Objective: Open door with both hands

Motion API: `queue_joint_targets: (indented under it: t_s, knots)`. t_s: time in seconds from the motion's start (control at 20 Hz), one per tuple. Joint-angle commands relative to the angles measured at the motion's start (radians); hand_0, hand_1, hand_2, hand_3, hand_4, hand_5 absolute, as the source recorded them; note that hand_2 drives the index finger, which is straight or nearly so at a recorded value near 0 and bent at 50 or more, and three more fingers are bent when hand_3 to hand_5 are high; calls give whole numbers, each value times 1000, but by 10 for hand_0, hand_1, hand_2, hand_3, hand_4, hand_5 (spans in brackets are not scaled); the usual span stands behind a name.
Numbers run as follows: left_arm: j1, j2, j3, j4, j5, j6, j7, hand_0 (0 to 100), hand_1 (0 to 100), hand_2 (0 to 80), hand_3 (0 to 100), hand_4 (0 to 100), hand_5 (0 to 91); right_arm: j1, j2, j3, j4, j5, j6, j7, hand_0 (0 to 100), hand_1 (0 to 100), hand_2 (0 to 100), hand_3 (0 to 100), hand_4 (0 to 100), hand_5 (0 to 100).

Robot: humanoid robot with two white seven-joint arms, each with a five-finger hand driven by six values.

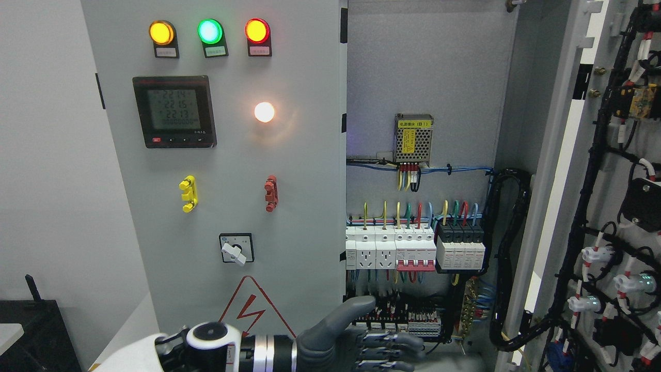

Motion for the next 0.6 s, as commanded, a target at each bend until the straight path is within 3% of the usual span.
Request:
queue_joint_targets:
  t_s: [0.0,0.4,0.55]
  knots:
    - [415,234,344,-81,-213,-1,-41,0,0,0,0,0,0,-1,0,0,1,0,0,-2,379,0,0,0,0,0]
    - [858,230,628,15,-429,-1,-43,0,0,0,0,0,0,1,0,0,-1,0,0,-2,379,0,0,0,0,0]
    - [969,211,677,81,-512,-6,-44,0,0,0,0,0,0,1,0,0,-1,0,0,-2,379,0,0,0,0,0]
